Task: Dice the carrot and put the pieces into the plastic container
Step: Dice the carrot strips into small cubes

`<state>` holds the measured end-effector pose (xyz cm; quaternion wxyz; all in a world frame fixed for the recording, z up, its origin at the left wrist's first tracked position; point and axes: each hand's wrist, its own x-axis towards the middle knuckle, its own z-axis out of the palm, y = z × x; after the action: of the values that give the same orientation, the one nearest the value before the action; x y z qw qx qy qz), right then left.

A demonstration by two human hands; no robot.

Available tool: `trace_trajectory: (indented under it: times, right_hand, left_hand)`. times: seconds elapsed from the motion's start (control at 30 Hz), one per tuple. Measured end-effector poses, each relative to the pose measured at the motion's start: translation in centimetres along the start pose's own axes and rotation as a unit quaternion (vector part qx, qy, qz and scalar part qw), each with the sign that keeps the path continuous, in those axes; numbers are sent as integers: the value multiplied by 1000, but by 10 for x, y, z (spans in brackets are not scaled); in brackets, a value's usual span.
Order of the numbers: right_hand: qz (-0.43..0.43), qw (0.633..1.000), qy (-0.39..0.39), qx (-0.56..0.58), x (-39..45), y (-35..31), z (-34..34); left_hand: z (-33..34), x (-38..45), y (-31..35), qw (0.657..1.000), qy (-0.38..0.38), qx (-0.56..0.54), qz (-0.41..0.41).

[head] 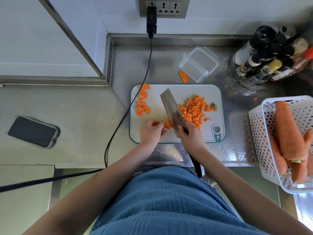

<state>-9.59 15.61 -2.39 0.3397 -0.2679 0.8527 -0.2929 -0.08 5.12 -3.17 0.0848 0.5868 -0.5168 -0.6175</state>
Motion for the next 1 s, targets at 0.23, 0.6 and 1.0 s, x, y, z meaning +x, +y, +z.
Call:
trace_trajectory:
  times: [0.23,0.6,1.0]
  right_hand:
    - [111,976,40,181,2,5,-28]
    - [130,971,59,193,2,21,-41]
    - [106,986,33,126,3,3,-28]
  left_hand:
    - [-22,28,-4,736,-123,448,493]
    - [-7,66,23,412,-268,654,575]
    - [-9,44,4,708,-178,539,420]
